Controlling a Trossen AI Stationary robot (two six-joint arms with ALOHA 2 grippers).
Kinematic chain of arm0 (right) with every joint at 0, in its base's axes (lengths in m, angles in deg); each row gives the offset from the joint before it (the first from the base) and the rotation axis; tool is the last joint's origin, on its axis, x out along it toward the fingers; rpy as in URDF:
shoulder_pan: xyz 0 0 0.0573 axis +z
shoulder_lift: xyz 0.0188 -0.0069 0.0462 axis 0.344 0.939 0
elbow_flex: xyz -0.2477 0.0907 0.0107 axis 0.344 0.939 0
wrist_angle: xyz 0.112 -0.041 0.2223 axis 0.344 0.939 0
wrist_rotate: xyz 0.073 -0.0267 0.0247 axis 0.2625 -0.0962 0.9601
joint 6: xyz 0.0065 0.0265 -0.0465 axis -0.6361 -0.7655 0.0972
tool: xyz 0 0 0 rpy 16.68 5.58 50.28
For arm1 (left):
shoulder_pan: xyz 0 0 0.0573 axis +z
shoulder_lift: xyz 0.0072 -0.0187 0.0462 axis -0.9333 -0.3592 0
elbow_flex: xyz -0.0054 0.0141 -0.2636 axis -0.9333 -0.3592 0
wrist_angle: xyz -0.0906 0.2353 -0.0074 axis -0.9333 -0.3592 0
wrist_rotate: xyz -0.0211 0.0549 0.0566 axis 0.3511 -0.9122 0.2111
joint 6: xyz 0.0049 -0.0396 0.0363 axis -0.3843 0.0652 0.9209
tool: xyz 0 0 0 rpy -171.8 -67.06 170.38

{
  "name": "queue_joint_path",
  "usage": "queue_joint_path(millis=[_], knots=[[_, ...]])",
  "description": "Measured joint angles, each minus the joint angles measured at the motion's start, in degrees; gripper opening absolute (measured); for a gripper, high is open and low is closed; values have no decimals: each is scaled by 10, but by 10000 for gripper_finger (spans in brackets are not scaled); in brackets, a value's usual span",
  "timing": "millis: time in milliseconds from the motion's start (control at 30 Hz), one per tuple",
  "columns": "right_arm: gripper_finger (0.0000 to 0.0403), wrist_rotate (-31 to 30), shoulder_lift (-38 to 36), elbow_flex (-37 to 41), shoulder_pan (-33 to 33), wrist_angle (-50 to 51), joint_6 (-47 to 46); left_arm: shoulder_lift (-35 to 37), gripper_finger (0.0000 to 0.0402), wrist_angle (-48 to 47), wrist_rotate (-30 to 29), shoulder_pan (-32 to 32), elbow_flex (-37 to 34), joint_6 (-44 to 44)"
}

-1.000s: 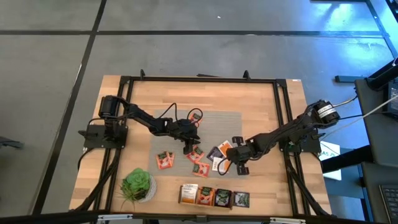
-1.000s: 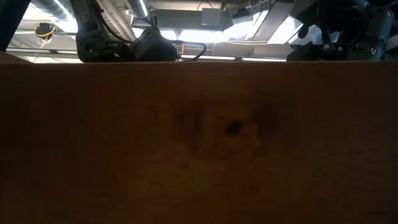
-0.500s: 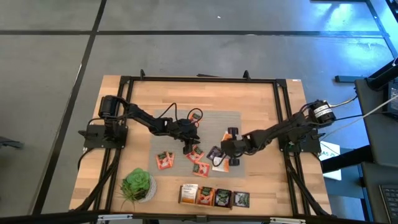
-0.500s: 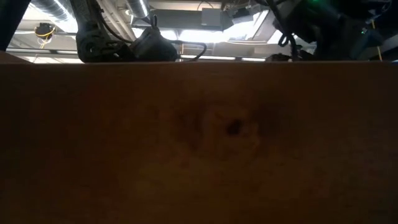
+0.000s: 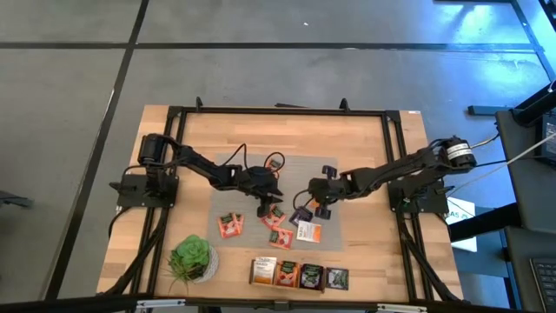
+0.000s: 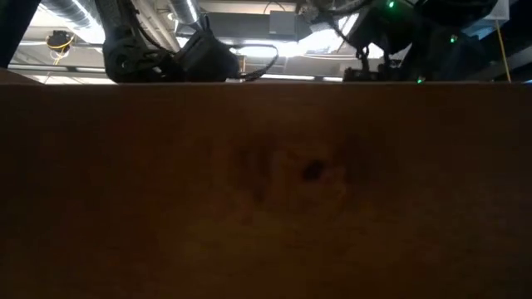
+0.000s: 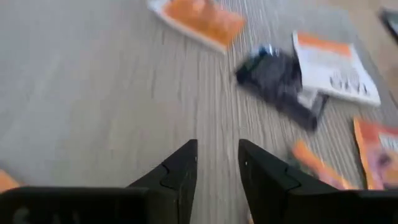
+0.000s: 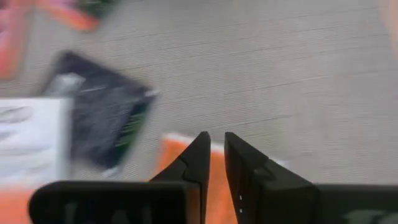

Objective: Pick & Place Tea
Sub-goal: Put the white and orange tea bag into the left section of the wooden organizer

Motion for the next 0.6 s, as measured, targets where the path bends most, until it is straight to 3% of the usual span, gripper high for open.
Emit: queue_joint_path(millis=[133,300,467,600], knots=[[52,98,-9,0,0,-3,35,0,112,7,-2,-2,28,20],[52,139,-14,0,0,11,13,-6,113,14,-3,-15,77,60],[52,202,-30,-1,1,47,0,-57,111,12,-14,-26,134,68],[52,202,-64,7,1,109,13,-98,113,0,-13,-25,178,75]])
